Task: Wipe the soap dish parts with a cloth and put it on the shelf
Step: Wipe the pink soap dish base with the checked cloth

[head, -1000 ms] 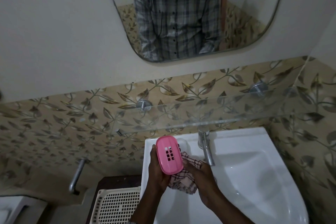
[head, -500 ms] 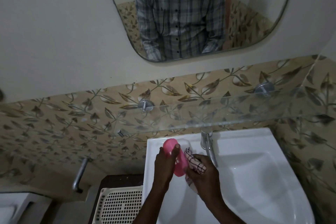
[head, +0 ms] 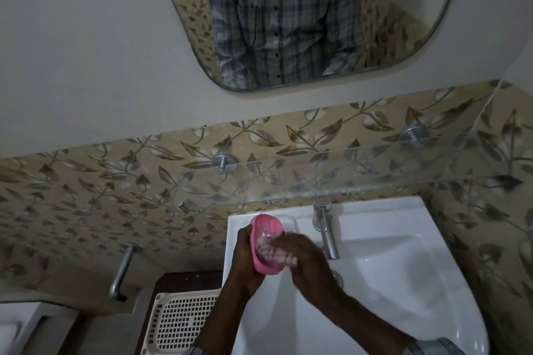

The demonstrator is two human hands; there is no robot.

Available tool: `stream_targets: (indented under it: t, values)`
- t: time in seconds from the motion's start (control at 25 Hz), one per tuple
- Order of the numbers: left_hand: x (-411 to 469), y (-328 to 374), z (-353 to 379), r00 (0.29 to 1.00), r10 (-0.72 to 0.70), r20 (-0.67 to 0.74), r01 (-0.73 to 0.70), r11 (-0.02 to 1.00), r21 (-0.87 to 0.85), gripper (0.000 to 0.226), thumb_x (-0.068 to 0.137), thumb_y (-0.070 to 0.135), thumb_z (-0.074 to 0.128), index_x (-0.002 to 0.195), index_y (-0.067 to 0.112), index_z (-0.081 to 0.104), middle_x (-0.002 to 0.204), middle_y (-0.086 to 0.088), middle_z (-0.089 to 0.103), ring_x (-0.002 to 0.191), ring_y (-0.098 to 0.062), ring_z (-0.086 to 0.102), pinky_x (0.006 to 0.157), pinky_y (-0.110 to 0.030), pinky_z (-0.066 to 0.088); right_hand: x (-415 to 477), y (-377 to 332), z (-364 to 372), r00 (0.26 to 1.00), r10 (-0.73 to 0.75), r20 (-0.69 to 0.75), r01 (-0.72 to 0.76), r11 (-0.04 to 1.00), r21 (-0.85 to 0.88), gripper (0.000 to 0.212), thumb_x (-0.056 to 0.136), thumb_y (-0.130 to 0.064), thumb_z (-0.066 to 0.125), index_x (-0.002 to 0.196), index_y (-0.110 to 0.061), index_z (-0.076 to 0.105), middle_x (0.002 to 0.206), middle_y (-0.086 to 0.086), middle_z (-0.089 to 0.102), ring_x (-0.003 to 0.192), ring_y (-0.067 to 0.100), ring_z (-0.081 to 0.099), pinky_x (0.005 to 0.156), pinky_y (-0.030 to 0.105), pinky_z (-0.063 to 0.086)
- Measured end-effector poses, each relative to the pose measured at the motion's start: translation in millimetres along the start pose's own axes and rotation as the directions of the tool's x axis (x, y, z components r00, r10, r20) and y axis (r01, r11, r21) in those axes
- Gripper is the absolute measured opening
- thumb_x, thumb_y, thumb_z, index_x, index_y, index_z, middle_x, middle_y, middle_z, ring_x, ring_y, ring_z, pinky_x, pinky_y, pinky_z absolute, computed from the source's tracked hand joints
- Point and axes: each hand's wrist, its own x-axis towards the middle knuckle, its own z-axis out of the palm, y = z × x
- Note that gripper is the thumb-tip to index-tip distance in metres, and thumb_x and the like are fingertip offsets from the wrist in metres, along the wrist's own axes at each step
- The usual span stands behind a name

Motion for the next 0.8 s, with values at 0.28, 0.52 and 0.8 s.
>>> stream_targets:
  t: [0.28, 0.52, 0.8]
  values:
    - [-2, -2, -14, 0.992, -0.102, 0.077, 0.095, 0.991, 0.094, 0.059, 0.089, 0.042, 0.046, 0.123, -0.003, 0.061, 0.095, -0.026, 0.067, 0.079, -0.037, 0.065, 0.071, -0.044, 0.056, 47, 55, -30, 0.695, -0.616, 0.372, 0.716, 0.640, -0.279, 0.017, 0.087, -0.001, 0.070, 0.101, -0.008, 0.077, 0.112, 0.012, 0.074, 0.116, 0.028, 0.065, 0.107, 0.048, 0.045]
    - [7, 10, -13, 0.997, 0.077, -0.021, -0.076, 0.996, 0.044, 0.063, 0.091, 0.046, 0.043, 0.120, -0.006, 0.061, 0.100, -0.027, 0.067, 0.084, -0.033, 0.067, 0.075, -0.039, 0.056, 0, 27, 22, 0.948, -0.268, 0.173, 0.286, 0.955, -0.085, 0.044, 0.076, -0.001, 0.055, 0.113, -0.019, 0.070, 0.112, -0.002, 0.069, 0.106, 0.023, 0.065, 0.105, 0.025, 0.045]
    - [7, 4, -16, 0.994, 0.084, -0.064, -0.066, 0.967, 0.244, 0.059, 0.099, 0.046, 0.035, 0.122, -0.001, 0.062, 0.091, -0.023, 0.070, 0.082, -0.032, 0.068, 0.071, -0.039, 0.057, 29, 38, -7, 0.797, -0.470, 0.380, 0.587, 0.750, -0.304, 0.026, 0.079, 0.000, 0.066, 0.101, -0.014, 0.072, 0.098, 0.005, 0.070, 0.095, 0.025, 0.062, 0.097, 0.040, 0.048]
